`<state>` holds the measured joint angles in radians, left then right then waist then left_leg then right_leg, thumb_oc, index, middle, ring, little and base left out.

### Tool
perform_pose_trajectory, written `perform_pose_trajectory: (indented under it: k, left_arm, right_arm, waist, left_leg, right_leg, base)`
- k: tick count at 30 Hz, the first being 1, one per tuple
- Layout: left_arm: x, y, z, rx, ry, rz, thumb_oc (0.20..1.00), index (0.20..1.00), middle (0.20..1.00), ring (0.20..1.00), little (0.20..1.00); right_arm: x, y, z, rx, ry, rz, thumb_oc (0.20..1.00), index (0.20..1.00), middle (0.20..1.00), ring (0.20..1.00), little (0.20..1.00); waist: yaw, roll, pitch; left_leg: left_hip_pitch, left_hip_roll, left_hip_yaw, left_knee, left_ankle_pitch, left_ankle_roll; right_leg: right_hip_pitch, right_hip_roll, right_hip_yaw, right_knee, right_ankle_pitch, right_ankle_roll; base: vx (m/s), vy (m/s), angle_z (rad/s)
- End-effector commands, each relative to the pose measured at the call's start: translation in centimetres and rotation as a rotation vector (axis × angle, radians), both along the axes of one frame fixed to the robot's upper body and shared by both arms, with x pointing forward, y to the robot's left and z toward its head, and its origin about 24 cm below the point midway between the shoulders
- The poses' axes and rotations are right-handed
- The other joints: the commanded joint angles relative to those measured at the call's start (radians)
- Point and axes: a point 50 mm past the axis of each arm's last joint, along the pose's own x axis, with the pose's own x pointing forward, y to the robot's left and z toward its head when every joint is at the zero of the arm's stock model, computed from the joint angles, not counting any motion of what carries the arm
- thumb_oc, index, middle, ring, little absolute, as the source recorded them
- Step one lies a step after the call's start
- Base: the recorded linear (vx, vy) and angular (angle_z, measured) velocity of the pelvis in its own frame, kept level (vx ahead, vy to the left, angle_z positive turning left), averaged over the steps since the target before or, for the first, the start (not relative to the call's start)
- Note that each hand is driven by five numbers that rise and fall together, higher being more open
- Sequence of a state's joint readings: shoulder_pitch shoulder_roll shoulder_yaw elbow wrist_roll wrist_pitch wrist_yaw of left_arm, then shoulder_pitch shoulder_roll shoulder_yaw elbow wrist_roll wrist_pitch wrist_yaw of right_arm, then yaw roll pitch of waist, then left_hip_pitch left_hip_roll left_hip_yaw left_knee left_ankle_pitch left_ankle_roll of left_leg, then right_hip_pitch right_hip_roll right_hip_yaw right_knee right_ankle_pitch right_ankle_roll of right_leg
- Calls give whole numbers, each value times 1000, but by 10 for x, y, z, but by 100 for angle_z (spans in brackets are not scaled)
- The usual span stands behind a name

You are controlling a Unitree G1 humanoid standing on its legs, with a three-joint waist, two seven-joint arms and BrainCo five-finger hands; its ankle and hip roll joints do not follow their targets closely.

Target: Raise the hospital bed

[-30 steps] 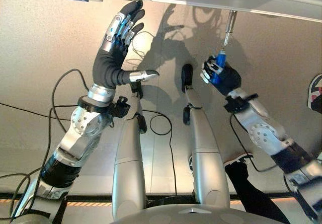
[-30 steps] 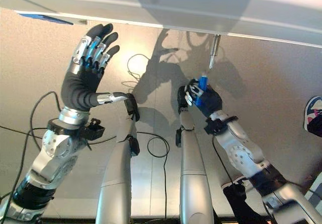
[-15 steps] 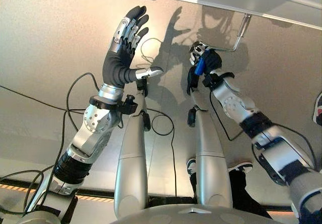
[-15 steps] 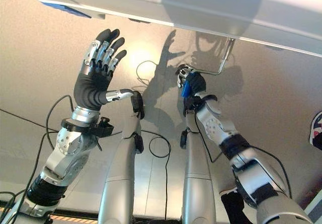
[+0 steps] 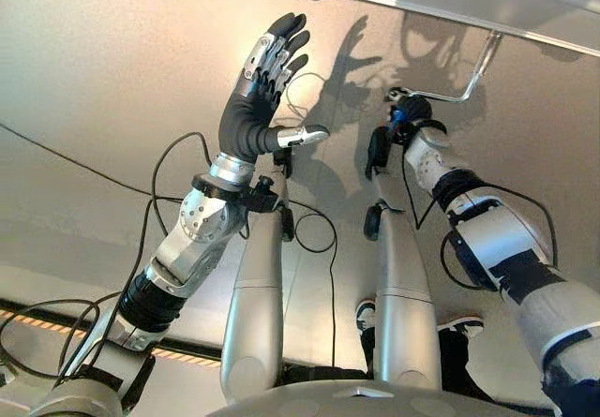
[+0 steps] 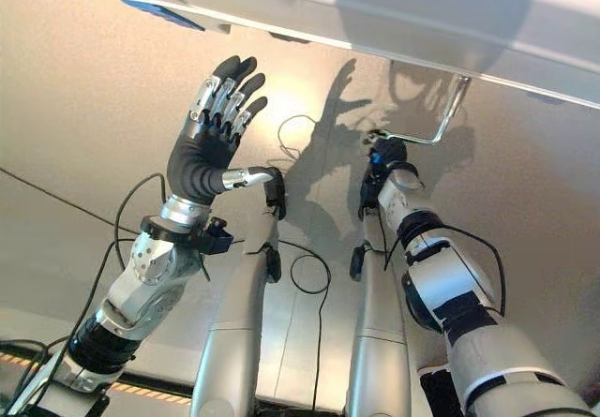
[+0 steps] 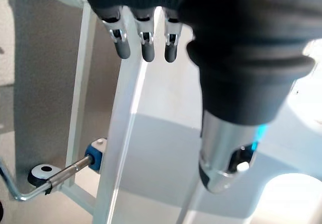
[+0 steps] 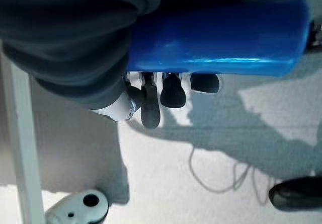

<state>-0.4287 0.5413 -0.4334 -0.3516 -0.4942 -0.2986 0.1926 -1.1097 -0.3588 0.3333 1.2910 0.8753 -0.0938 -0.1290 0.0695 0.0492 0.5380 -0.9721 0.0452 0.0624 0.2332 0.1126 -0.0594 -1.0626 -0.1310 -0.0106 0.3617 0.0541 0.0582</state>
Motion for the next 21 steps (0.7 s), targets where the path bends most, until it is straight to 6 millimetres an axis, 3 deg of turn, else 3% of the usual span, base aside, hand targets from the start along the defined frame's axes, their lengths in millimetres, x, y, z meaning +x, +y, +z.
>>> perform_pose_trajectory:
  k: [1, 3, 5, 6, 7, 8, 10, 11, 12, 13, 17, 18, 19, 21]
  left_arm:
    - [-21, -5, 17, -68, -107, -80, 1000, 1000, 1000, 1000, 1000]
    - [-21, -7, 17, -59, -112, -82, 1000, 1000, 1000, 1000, 1000]
    - [-21, -7, 18, -36, -132, -80, 1000, 1000, 1000, 1000, 1000]
    - [-21, -7, 18, -36, -131, -81, 1000, 1000, 1000, 1000, 1000]
    - [-22, -6, 19, -25, -143, -78, 1000, 1000, 1000, 1000, 1000]
    - [-22, -7, 19, -24, -143, -80, 1000, 1000, 1000, 1000, 1000]
    - [-22, -4, 19, -11, -149, -68, 1000, 1000, 1000, 1000, 1000]
    - [-22, -4, 19, -11, -149, -70, 1000, 1000, 1000, 1000, 1000]
    - [-22, -1, 18, -3, -151, -60, 1000, 1000, 1000, 1000, 1000]
    - [-22, -2, 18, -3, -151, -62, 1000, 1000, 1000, 1000, 1000]
    - [-21, 4, 18, 27, -155, -38, 1000, 1000, 1000, 1000, 1000]
    - [-21, 4, 18, 27, -155, -39, 1000, 1000, 1000, 1000, 1000]
    - [-21, 7, 18, 41, -159, -28, 1000, 1000, 1000, 1000, 1000]
    - [-21, 7, 18, 43, -162, -32, 1000, 1000, 1000, 1000, 1000]
  right_arm:
    - [-8, -30, -10, -28, 56, -107, 200, 200, 200, 200, 200]
    - [-12, -42, -14, -36, 74, -143, 200, 200, 200, 200, 200]
    - [-25, -72, -27, -21, 120, -244, 200, 200, 200, 200, 200]
    - [-26, -73, -28, -20, 120, -246, 200, 200, 200, 200, 200]
    - [-36, -94, -33, -30, 145, -307, 200, 200, 200, 200, 200]
    - [-36, -94, -33, -30, 145, -308, 200, 200, 200, 200, 200]
    - [-55, -128, -41, -16, 169, -416, 200, 200, 200, 200, 200]
    - [-55, -128, -41, -15, 169, -416, 200, 200, 200, 200, 200]
    - [-68, -147, -45, -14, 186, -472, 200, 200, 200, 200, 200]
    - [-68, -148, -45, -14, 186, -472, 200, 200, 200, 200, 200]
    - [-106, -191, -57, -2, 232, -619, 200, 200, 200, 200, 200]
    - [-106, -191, -58, -1, 232, -620, 200, 200, 200, 200, 200]
    - [-123, -205, -64, -12, 264, -664, 200, 200, 200, 200, 200]
    - [-132, -213, -67, -20, 283, -690, 200, 200, 200, 200, 200]
  waist:
    - [-33, 74, -18]
    - [-32, 76, -18]
    - [-39, 76, -18]
    - [-38, 76, -18]
    - [-43, 75, -18]
    - [-42, 75, -18]
    - [-50, 72, -18]
    - [-49, 73, -18]
    - [-55, 71, -18]
    - [-54, 72, -18]
    - [-70, 63, -18]
    - [-70, 63, -18]
    - [-78, 56, -18]
    - [-80, 54, -18]
  left_leg:
    - [11, -33, -47, 72, -107, 8]
    - [12, -34, -47, 72, -108, 9]
    - [14, -35, -44, 73, -111, 9]
    - [14, -35, -44, 73, -111, 9]
    - [14, -36, -42, 75, -113, 8]
    - [14, -36, -42, 75, -113, 8]
    - [17, -36, -40, 72, -115, 7]
    - [18, -36, -40, 71, -115, 7]
    - [17, -36, -39, 70, -115, 7]
    - [17, -36, -39, 70, -115, 7]
    - [19, -34, -38, 69, -116, 5]
    - [19, -34, -38, 69, -116, 5]
    - [20, -32, -38, 68, -117, 5]
    - [22, -32, -38, 68, -117, 5]
  right_leg:
    - [58, -15, -28, -42, -8, 91]
    - [58, -15, -28, -42, -7, 92]
    - [57, -14, -23, -43, -9, 93]
    - [57, -14, -23, -43, -9, 93]
    - [56, -14, -21, -40, -11, 93]
    - [56, -14, -21, -40, -11, 94]
    - [56, -13, -20, -41, -15, 95]
    - [56, -13, -20, -41, -15, 95]
    - [55, -14, -20, -41, -15, 95]
    - [55, -14, -20, -41, -15, 95]
    - [51, -12, -16, -36, -20, 96]
    - [51, -12, -16, -36, -20, 96]
    - [51, -9, -14, -35, -21, 96]
    - [53, -9, -15, -35, -22, 96]
  base:
    - [0, 0, 0]
    - [0, 0, 0]
    - [0, 0, 0]
    - [0, 0, 0]
    - [0, 0, 0]
    - [0, 0, 0]
    - [0, 0, 0]
    - [0, 0, 0]
    - [0, 0, 0]
    - [0, 0, 0]
    - [0, 0, 0]
    - [0, 0, 0]
    - [0, 0, 0]
    - [0, 0, 0]
